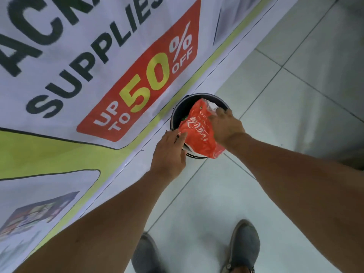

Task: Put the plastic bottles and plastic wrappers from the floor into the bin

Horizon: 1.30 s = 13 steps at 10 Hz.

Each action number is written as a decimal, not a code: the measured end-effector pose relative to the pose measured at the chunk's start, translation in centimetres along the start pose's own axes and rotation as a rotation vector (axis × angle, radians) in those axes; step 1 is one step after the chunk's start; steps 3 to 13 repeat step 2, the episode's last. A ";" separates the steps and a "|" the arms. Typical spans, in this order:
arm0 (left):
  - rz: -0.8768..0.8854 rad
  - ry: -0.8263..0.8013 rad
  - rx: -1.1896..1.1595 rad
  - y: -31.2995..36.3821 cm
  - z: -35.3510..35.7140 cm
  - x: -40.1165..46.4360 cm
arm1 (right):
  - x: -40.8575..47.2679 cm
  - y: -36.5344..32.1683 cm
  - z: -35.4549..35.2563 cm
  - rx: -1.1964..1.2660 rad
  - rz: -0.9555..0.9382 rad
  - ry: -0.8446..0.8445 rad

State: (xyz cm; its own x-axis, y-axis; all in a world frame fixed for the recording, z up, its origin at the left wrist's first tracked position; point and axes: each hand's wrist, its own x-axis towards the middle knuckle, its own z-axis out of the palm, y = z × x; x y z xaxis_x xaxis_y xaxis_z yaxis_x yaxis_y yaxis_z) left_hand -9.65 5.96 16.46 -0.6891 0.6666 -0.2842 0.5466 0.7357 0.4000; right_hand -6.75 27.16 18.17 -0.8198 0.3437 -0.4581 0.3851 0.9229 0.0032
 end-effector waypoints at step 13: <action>-0.070 -0.064 0.125 -1.6 0.1 -3.3 | -1.0 -0.8 -0.2 -0.119 0.002 -0.017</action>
